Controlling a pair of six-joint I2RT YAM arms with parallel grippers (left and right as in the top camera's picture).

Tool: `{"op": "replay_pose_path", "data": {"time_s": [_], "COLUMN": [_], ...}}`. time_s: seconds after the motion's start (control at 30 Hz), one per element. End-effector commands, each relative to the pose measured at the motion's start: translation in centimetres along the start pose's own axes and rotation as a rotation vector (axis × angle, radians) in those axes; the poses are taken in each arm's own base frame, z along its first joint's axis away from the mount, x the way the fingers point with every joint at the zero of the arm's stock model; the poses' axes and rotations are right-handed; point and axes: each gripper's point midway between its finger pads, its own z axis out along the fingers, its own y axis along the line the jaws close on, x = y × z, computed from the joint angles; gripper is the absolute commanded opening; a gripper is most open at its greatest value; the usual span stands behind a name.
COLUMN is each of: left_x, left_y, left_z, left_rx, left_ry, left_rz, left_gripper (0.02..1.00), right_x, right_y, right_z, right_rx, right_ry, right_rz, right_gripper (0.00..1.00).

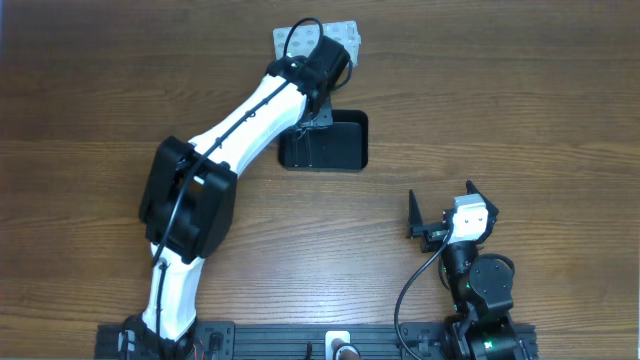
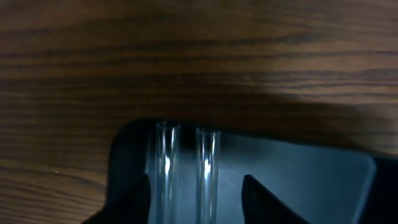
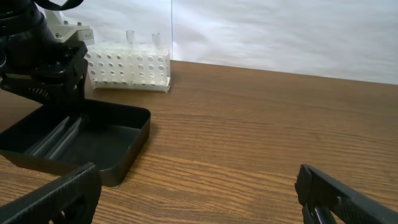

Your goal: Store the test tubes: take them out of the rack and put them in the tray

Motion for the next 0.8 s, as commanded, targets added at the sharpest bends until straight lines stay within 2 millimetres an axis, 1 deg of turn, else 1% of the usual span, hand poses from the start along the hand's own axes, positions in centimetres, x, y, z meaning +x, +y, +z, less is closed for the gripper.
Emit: {"op": "replay_pose_path", "data": {"time_s": [0.03, 0.07, 0.17, 0.2, 0.23, 0.27, 0.33, 0.37, 0.43, 0.5, 0.57, 0.6, 0.67, 0.7, 0.73, 0.8], "left_x": [-5.7, -6.9, -9.3, -9.8, -10.3, -10.7, -11.3, -11.5, -11.7, -11.5, -10.7, -10.1, -8.4, -7.4, -6.2, -3.9], "left_y": [0.5, 1.0, 2.5, 2.9, 3.3, 4.0, 5.9, 7.1, 9.4, 11.9, 14.4, 15.5, 17.8, 18.8, 19.7, 21.1], "left_z": [-13.0, -16.1, -24.4, -26.7, -28.7, -30.6, -32.9, -33.6, -34.0, -33.9, -33.2, -32.8, -31.8, -31.3, -30.7, -29.6], "left_rx": [0.084, 0.088, 0.07, 0.071, 0.076, 0.076, 0.08, 0.093, 0.128, 0.175, 0.204, 0.21, 0.208, 0.205, 0.201, 0.194], "left_ry": [-0.34, -0.433, -0.685, -0.75, -0.807, -0.869, -0.948, -0.979, -1.02, -1.062, -1.105, -1.126, -1.172, -1.193, -1.213, -1.233], "left_rz": [0.034, 0.044, 0.087, 0.115, 0.15, 0.174, 0.184, 0.185, 0.168, 0.145, 0.127, 0.118, 0.096, 0.088, 0.08, 0.071], "left_gripper": [0.538, 0.555, 0.634, 0.641, 0.652, 0.682, 0.73, 0.746, 0.781, 0.798, 0.831, 0.836, 0.882, 0.908, 0.915, 0.947], "right_x": [0.2, 0.2, 0.2, 0.2, 0.2, 0.2, 0.2, 0.2, 0.2, 0.2, 0.2, 0.2, 0.2, 0.2, 0.2, 0.2], "right_y": [0.2, 0.2, 0.2, 0.2, 0.2, 0.2, 0.2, 0.2, 0.2, 0.2, 0.2, 0.2, 0.2, 0.2, 0.2, 0.2], "right_z": [0.0, 0.0, 0.0, 0.0, 0.0, 0.0, 0.0, 0.0, 0.0, 0.0, 0.0, 0.0, 0.0, 0.0, 0.0, 0.0], "right_rx": [-0.011, -0.011, -0.011, -0.011, -0.011, -0.011, -0.011, -0.011, -0.011, -0.011, -0.011, -0.011, -0.011, -0.011, -0.011, -0.011], "right_ry": [0.0, 0.0, 0.0, 0.0, 0.0, 0.0, 0.0, 0.0, 0.0, 0.0, 0.0, 0.0, 0.0, 0.0, 0.0, 0.0], "right_rz": [-0.005, -0.005, -0.005, -0.005, -0.005, -0.005, -0.005, -0.005, -0.005, -0.005, -0.005, -0.005, -0.005, -0.005, -0.005, -0.005], "right_gripper": [0.993, 0.991, 0.991, 0.993, 0.993, 0.991, 0.993, 0.993, 0.991, 0.991, 0.993, 0.993, 0.993, 0.991, 0.993, 0.993]}}
